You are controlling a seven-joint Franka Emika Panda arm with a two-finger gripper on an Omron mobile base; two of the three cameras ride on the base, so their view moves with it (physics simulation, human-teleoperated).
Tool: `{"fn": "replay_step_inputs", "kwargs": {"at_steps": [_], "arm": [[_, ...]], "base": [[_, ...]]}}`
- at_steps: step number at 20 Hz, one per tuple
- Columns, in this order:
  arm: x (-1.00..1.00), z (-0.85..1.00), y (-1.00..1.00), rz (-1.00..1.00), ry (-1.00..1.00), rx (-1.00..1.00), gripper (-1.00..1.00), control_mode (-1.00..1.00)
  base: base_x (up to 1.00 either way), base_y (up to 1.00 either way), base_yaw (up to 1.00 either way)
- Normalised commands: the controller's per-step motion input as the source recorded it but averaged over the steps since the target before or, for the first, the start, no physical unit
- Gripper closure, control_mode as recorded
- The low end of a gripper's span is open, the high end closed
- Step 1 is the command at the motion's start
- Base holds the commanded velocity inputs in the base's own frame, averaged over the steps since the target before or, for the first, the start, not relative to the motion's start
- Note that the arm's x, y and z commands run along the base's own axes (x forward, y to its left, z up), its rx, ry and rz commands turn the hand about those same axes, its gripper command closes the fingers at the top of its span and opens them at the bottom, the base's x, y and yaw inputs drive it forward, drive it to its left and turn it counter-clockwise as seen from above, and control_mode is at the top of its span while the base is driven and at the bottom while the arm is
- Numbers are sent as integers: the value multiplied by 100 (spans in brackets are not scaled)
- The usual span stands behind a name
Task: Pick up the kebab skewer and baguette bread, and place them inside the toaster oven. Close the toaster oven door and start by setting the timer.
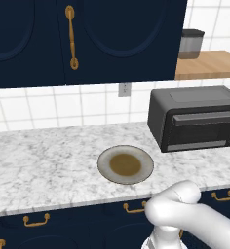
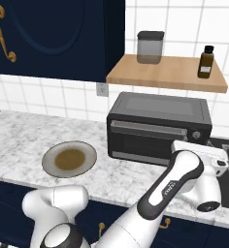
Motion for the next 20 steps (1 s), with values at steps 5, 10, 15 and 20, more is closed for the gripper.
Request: {"fn": "replay_step_inputs", "kwargs": {"at_steps": [5,10,15,20], "arm": [[31,-22,-10,0,0,-6,-100,-100],[43,-26,-1,0,0,-1,-100,-100],[52,-19,-20,0,0,-2,-100,-100],[40,-10,-41,0,0,-3,-100,-100]], "base": [[0,0,0],[0,0,0],[0,0,0],[0,0,0]]}}
